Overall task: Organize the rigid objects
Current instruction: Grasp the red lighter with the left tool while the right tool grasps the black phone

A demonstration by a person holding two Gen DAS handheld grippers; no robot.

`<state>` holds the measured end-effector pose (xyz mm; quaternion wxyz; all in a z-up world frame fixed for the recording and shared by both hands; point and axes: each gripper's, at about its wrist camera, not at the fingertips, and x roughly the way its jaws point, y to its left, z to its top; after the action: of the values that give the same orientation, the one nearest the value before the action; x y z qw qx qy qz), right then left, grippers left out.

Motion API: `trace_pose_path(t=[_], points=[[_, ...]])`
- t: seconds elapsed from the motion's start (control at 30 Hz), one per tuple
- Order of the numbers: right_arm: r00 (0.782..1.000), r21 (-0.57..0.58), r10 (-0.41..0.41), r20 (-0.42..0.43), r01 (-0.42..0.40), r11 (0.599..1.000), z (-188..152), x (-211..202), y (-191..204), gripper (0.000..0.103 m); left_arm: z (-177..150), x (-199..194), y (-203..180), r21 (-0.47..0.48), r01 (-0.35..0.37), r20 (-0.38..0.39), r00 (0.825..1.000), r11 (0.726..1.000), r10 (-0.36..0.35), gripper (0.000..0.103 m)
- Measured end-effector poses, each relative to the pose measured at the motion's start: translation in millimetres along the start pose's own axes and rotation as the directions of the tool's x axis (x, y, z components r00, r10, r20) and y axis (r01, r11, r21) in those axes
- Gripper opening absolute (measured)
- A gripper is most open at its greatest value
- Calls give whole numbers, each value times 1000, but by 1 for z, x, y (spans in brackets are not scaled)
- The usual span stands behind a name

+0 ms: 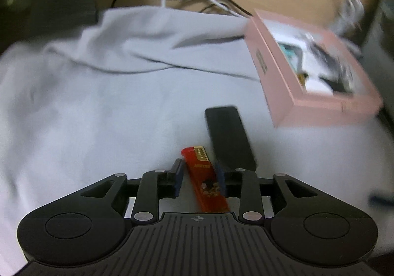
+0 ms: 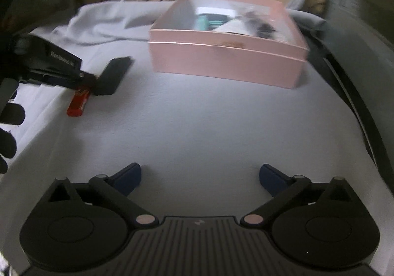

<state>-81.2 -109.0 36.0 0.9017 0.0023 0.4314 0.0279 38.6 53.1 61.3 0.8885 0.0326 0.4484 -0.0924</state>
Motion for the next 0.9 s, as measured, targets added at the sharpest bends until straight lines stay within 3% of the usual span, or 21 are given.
trace_pose_path(t=[0.03, 0.1, 0.2, 0.27, 0.33, 0.47, 0.57, 0.63, 0.73, 0.9], points=[[1000, -17, 20, -2, -20, 1000, 5, 0, 2, 86, -4, -1, 2, 30, -19, -15, 1000, 999, 19, 35], [999, -39, 41, 9, -40, 998, 20, 1, 11, 79, -13, -9, 14, 59, -40, -8, 999, 997, 41, 35], [993, -71, 95, 73, -90, 993, 49, 5, 34, 77, -21, -16, 36, 48, -78, -1, 997, 996, 78, 35], [986, -75, 139, 89, -133, 988, 70, 17, 52, 75, -24, -20, 51, 0, -47, 0, 999, 999, 47, 34], [980, -59, 185, 78, -181, 982, 88, 36, 67, 66, -28, -27, 60, -5, -2, -3, 1000, 1000, 2, 33], [983, -53, 169, 64, -166, 985, 112, 74, 98, 62, -34, -32, 74, -62, 68, 12, 998, 996, -68, 33], [992, -160, 112, 57, -101, 982, 114, 85, 117, 48, -32, -30, 77, -99, 90, 23, 996, 991, -88, 33], [992, -190, 124, 38, -114, 975, 111, 80, 117, 39, -28, -25, 73, -103, 92, 24, 996, 990, -90, 34], [992, -178, 123, -4, -121, 977, 102, 69, 101, 38, -21, -21, 68, -78, 94, 6, 996, 992, -94, 40], [998, -149, 60, -12, -61, 987, 73, 41, 56, 38, -23, -23, 62, -29, 104, -57, 993, 994, -106, 42]])
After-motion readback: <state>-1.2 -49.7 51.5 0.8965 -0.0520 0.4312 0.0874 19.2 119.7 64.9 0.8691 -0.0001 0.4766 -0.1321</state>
